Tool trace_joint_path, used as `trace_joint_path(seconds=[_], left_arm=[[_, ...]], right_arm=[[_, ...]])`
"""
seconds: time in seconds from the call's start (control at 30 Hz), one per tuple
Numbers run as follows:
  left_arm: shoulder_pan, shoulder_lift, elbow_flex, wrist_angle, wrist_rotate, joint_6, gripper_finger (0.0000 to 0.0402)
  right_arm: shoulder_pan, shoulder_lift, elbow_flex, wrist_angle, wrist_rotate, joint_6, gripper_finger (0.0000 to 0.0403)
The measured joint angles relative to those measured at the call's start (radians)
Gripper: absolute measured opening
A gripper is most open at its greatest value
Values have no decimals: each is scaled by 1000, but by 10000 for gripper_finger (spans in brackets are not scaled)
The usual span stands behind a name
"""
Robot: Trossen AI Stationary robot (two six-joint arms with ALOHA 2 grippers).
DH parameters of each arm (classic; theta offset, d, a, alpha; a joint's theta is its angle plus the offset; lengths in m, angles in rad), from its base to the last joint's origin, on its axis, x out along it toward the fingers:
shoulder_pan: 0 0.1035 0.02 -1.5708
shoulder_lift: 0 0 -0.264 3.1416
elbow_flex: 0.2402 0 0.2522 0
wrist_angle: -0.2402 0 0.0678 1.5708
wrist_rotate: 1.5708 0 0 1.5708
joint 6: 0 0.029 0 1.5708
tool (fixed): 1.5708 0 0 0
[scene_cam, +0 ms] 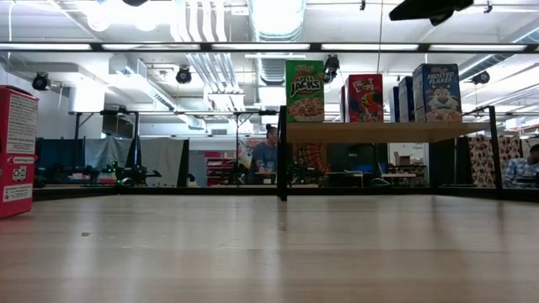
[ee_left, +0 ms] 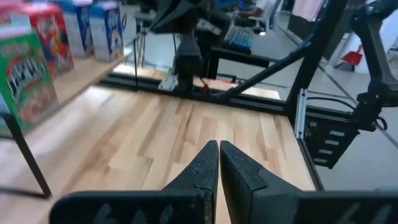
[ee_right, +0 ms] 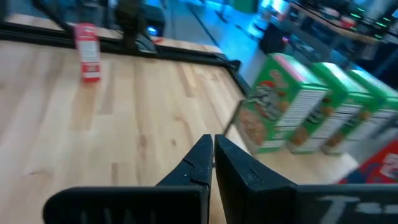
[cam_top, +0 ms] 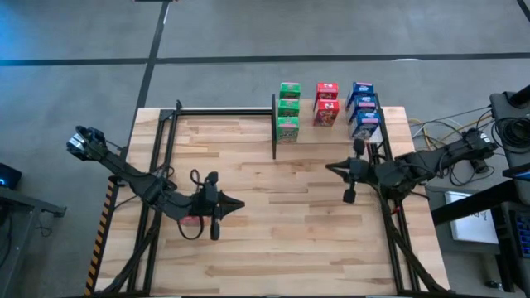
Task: Stack cereal on shelf
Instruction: Put the red cereal box on the shelf aligned with other red cereal boxes
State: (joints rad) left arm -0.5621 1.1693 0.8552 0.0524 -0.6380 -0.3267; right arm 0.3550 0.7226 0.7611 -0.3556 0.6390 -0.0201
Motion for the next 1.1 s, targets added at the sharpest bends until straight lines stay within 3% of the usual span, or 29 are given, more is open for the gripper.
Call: trace_joint_path(seconds=[0.1, 0.23, 0.4, 0.63, 0.73, 0.87, 1.1], left_arm=[[0, 41, 33, -52, 1, -68, 0], [0, 119, 160, -245, 3, -134, 0], [0, 244, 385, -659, 90, -247, 0], [-11, 405, 607, -1240, 323, -500, 0], [-17, 429, 618, -1380, 400, -593, 0], [-26, 418, 577, -1436, 521, -651, 16], [-63, 403, 503, -1534, 554, -629, 105]], right_arm=[[9, -40, -66, 74, -72, -31, 9], [9, -90, -157, 205, -225, -105, 9], [10, -141, -237, 288, -282, -145, 9], [9, -215, -244, 294, -325, -156, 9], [9, -225, -253, 294, -359, -156, 9], [9, -225, -258, 292, -360, -156, 9], [9, -225, -259, 292, -362, -145, 9]])
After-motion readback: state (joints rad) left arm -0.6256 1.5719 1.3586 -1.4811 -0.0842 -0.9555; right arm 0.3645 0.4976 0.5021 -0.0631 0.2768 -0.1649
